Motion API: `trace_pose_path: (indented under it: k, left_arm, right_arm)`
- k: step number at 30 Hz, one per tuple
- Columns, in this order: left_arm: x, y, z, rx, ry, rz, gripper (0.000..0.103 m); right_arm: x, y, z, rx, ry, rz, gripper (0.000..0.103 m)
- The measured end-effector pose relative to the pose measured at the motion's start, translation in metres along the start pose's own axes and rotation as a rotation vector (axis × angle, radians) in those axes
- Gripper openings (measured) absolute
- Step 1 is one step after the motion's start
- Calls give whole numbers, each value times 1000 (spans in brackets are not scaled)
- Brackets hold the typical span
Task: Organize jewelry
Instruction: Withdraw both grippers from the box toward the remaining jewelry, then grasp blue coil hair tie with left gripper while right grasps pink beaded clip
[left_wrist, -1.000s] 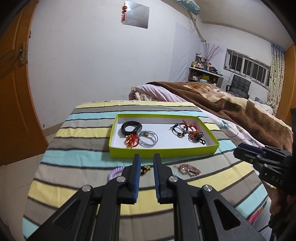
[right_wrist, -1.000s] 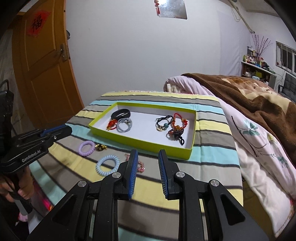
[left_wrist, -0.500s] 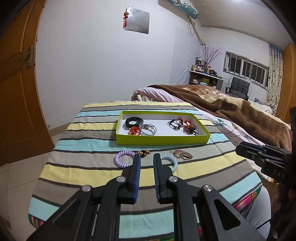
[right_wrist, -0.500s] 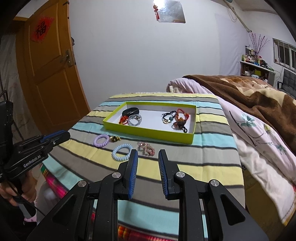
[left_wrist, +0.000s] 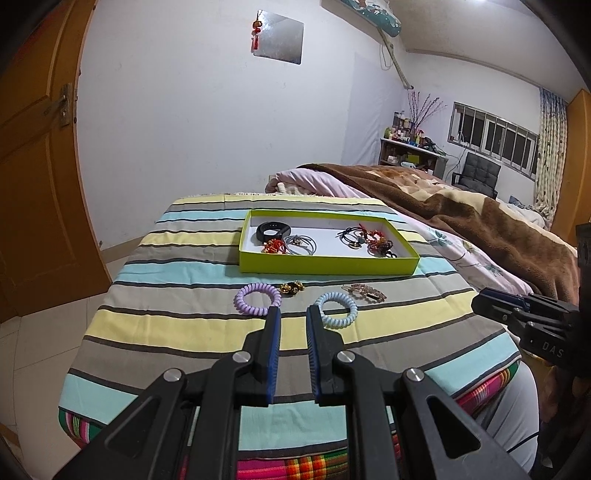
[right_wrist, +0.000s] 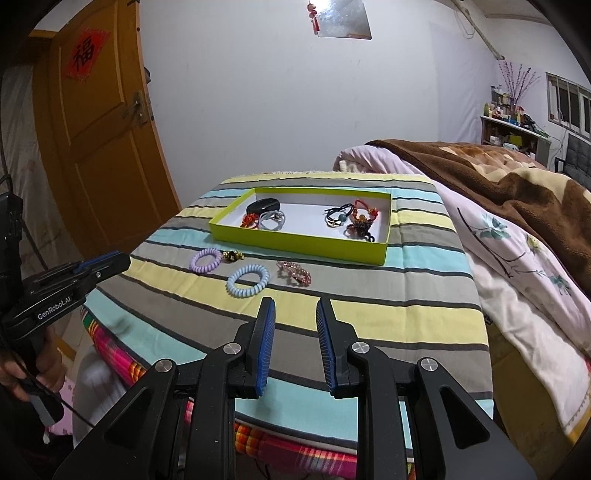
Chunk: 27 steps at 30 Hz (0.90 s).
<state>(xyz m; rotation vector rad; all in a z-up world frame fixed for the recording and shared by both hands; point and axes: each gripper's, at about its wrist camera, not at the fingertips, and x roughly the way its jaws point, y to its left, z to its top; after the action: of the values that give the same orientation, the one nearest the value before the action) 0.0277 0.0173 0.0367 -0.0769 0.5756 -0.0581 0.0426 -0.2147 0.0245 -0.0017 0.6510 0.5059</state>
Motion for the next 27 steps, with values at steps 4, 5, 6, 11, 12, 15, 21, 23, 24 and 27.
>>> trace_pose_path:
  k: [4, 5, 6, 11, 12, 15, 21, 23, 24, 27]
  left_arm:
    - [5, 3, -1, -7, 10, 1, 15]
    - [7, 4, -1, -8, 14, 1, 15]
    - [9, 5, -2, -10, 18, 1, 17]
    - [22, 5, -2, -11, 40, -8, 25]
    - [26, 4, -1, -6, 42, -9, 25]
    - [36, 4, 1, 2, 52, -11, 25]
    - [60, -3, 3, 10, 89, -45, 25]
    - [70, -6, 3, 9, 107, -62, 25]
    - [74, -7, 3, 6, 117, -66, 25]
    - [87, -13, 4, 9, 137, -66, 25]
  right_arm:
    - [6, 1, 0, -9, 8, 9, 24]
    - [9, 1, 1, -11, 13, 13, 24]
    - [11, 1, 1, -11, 16, 15, 24]
    - [27, 1, 5, -19, 36, 27, 24]
    - [31, 1, 6, -25, 40, 30, 24]
    - [44, 2, 9, -42, 52, 36, 24]
    - [70, -3, 16, -61, 76, 39, 24]
    - [79, -5, 18, -67, 85, 40, 24]
    - [83, -6, 19, -71, 92, 39, 24]
    - [96, -7, 21, -85, 114, 43, 25]
